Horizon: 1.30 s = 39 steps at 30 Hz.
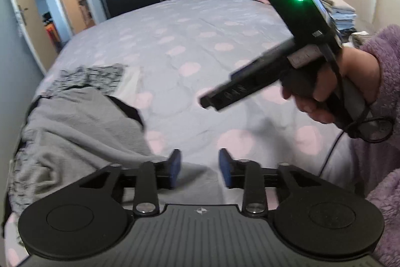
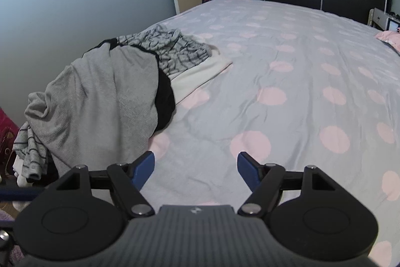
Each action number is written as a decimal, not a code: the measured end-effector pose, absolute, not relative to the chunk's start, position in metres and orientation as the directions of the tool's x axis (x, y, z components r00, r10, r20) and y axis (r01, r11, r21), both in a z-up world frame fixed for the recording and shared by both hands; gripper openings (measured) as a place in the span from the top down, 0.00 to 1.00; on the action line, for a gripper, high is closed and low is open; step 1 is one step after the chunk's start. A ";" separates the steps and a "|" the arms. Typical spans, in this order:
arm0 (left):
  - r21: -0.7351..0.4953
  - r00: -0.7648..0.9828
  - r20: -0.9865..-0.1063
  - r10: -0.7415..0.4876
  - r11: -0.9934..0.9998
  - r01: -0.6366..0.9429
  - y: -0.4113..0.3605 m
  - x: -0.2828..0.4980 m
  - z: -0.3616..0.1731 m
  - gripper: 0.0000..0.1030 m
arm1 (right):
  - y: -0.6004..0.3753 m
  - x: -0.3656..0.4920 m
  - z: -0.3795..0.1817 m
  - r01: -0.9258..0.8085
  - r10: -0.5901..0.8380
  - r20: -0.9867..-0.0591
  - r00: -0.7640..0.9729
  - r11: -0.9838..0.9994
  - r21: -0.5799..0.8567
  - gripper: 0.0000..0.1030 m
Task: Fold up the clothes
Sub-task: 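Pull the grey top out of the pile with the left tool, then grasp the grey top with the right tool while the left tool lifts it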
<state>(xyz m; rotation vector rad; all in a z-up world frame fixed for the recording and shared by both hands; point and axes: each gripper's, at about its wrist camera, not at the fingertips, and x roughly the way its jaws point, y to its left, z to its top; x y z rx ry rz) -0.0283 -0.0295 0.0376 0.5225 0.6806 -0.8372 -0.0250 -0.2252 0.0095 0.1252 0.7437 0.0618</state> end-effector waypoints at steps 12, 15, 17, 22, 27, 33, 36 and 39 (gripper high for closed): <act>0.234 0.696 -0.688 -0.206 0.845 0.481 0.023 0.107 0.050 0.57 | -0.204 0.047 -0.013 -0.047 0.171 -0.703 0.690 0.980 0.192 0.27; 0.189 0.684 -0.707 -0.178 0.885 0.426 0.033 0.134 0.036 0.57 | -0.194 0.071 -0.022 -0.066 0.185 -0.713 0.677 0.979 0.192 0.27; 0.169 0.675 -0.720 -0.159 0.904 0.393 0.041 0.144 0.027 0.57 | -0.186 0.087 -0.029 -0.084 0.203 -0.718 0.666 0.977 0.198 0.27; 0.155 0.654 -0.743 -0.143 0.913 0.377 0.048 0.159 0.013 0.58 | -0.166 0.121 -0.053 -0.113 0.241 -0.739 0.629 0.969 0.220 0.28; 0.154 0.652 -0.743 -0.151 0.910 0.385 0.047 0.165 0.012 0.84 | -0.155 0.144 -0.076 -0.104 0.275 -0.764 0.583 0.958 0.266 0.60; 0.141 0.676 -0.705 -0.216 0.891 0.431 0.041 0.150 0.027 0.97 | -0.153 0.139 -0.069 -0.094 0.211 -0.765 0.608 0.976 0.195 0.94; 0.141 0.702 -0.662 -0.261 0.877 0.459 0.030 0.132 0.046 0.97 | -0.166 0.126 -0.048 -0.058 0.143 -0.739 0.658 0.988 0.140 0.95; 0.125 0.721 -0.613 -0.322 0.862 0.491 0.019 0.113 0.070 0.97 | -0.187 0.109 -0.020 -0.010 0.079 -0.698 0.712 0.995 0.102 0.95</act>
